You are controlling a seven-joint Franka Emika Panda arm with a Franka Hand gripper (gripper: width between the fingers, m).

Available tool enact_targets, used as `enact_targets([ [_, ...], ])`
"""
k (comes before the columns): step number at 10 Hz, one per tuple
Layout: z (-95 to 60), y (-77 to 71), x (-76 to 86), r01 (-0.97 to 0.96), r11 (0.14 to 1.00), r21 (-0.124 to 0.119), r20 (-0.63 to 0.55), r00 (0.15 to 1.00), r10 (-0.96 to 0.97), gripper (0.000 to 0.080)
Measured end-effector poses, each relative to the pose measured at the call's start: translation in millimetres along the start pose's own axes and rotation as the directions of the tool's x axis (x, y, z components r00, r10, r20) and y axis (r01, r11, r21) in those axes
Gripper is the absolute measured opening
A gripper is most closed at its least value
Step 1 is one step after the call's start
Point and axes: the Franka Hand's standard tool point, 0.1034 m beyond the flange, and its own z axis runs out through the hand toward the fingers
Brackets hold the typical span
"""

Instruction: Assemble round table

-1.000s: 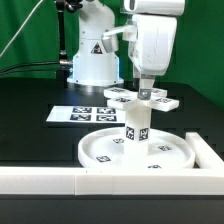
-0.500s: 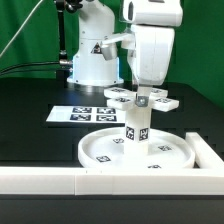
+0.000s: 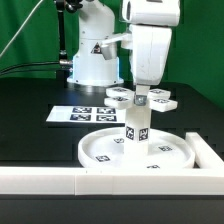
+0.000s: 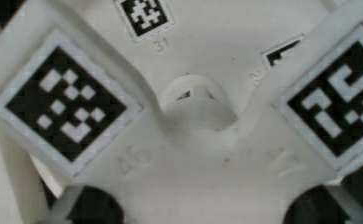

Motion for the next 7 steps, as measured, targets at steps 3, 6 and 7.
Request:
enact_targets([
  [3,0.0,-1.0,-0.6,-0.376,0.926,0.006,-0.001,0.926,0.376,0.044],
  [6,0.0,-3.8,1.1,-0.709,0.705,0.018,0.012,0.705,0.709,0.044],
  [7,-0.3,-3.7,0.9,-0.751,0.66,0.017,0.012,0.66,0.751,0.0442],
])
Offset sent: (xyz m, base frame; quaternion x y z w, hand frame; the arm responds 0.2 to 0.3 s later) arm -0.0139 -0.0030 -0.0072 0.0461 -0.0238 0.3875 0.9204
